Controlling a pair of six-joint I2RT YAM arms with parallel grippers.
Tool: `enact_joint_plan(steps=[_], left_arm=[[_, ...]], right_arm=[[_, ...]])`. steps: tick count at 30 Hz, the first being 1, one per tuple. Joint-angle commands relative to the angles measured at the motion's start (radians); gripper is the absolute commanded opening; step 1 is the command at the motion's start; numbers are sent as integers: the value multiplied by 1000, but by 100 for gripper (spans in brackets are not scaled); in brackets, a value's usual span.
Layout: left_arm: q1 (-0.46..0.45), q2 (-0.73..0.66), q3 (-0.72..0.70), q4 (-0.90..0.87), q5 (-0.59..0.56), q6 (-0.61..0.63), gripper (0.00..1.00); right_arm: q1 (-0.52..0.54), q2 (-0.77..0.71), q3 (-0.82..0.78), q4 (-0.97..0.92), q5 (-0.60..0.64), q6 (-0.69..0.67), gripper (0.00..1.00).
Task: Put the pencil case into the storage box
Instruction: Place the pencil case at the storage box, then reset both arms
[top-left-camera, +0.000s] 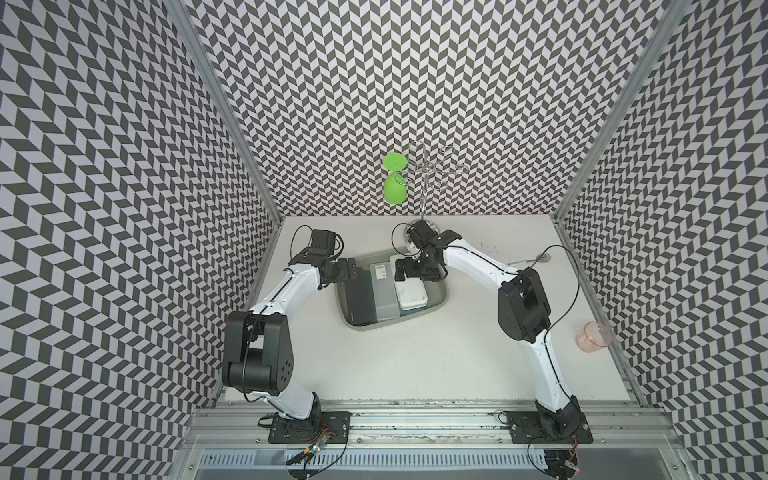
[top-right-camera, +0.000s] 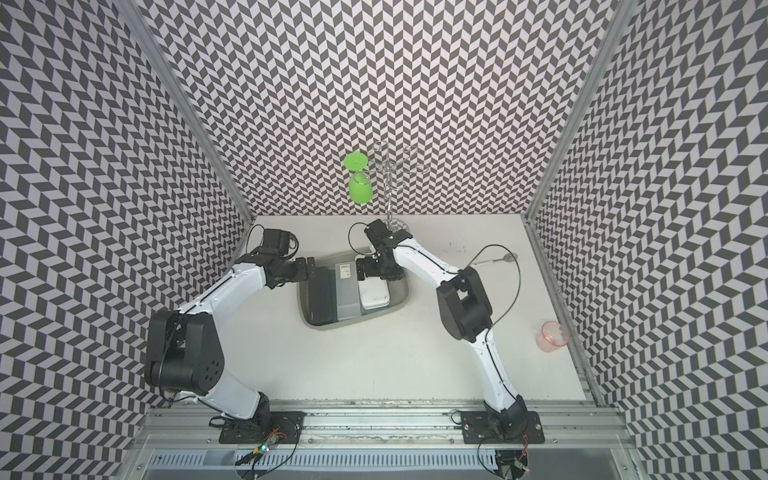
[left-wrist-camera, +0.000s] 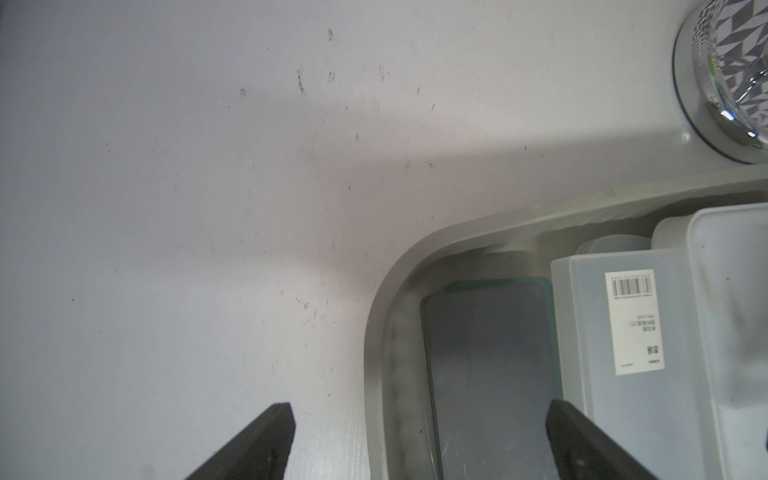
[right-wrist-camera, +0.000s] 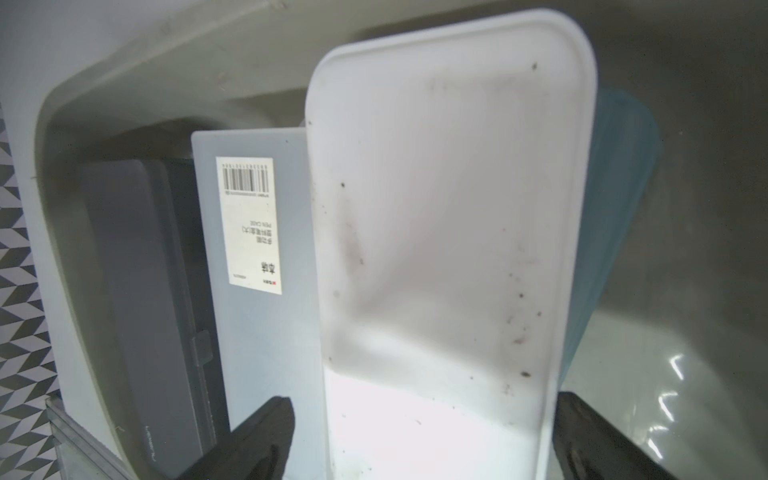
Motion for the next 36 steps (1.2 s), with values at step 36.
enact_joint_plan(steps=[36], left_arm=[[171, -329, -67, 196, 74, -133, 100]], right_arm=[[-425, -593, -588, 313, 69, -125, 99]])
